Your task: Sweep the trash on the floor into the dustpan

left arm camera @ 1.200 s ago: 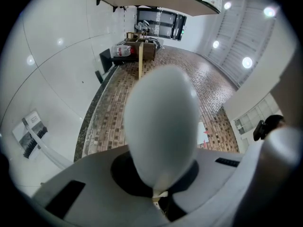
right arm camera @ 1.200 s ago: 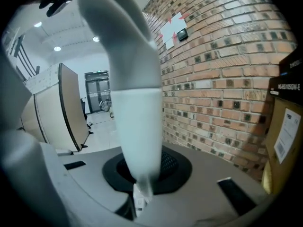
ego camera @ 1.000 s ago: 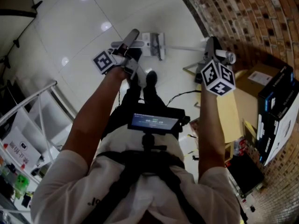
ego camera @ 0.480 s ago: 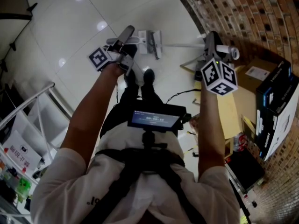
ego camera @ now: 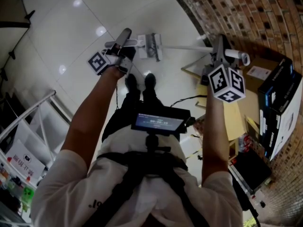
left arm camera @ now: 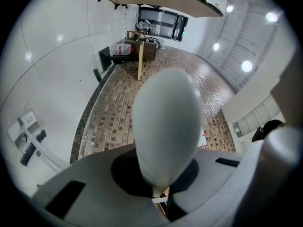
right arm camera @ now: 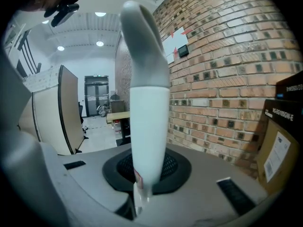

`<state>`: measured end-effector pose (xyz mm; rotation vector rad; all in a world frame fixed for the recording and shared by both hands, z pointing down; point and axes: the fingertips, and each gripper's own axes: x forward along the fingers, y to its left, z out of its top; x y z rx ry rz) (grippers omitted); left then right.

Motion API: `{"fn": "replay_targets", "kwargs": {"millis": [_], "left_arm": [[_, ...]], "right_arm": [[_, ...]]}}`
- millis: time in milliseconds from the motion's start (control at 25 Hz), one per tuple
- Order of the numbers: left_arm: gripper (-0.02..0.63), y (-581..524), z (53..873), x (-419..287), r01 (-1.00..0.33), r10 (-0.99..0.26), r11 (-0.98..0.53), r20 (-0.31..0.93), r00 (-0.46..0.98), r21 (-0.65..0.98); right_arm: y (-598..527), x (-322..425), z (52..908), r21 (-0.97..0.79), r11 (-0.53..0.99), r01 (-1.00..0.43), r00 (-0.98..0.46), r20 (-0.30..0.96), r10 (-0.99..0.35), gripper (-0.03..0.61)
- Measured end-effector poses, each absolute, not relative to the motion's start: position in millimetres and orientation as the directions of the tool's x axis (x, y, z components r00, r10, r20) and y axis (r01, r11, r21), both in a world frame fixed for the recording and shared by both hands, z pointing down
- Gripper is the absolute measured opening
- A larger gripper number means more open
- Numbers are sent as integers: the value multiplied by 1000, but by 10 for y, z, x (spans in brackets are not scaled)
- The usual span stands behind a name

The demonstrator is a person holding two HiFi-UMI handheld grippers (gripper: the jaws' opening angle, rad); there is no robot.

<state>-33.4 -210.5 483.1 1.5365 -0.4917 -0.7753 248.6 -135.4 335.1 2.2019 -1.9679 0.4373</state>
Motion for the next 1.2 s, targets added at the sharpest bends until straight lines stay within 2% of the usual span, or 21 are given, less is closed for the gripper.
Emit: {"fn": "replay_targets", "kwargs": {"millis": [680,1200], "left_arm": [[0,-2192,4711,-55,202,-693,-139,-241,679,970],[0,-2225,4715,594,195,-718,-127,-226,658,973]], "right_arm": [[-1514,2924,3844,157,-177,-972,227,406,-885,6],[-1704,3558,4253,155,-209,-965,258,445,-858,6]]}}
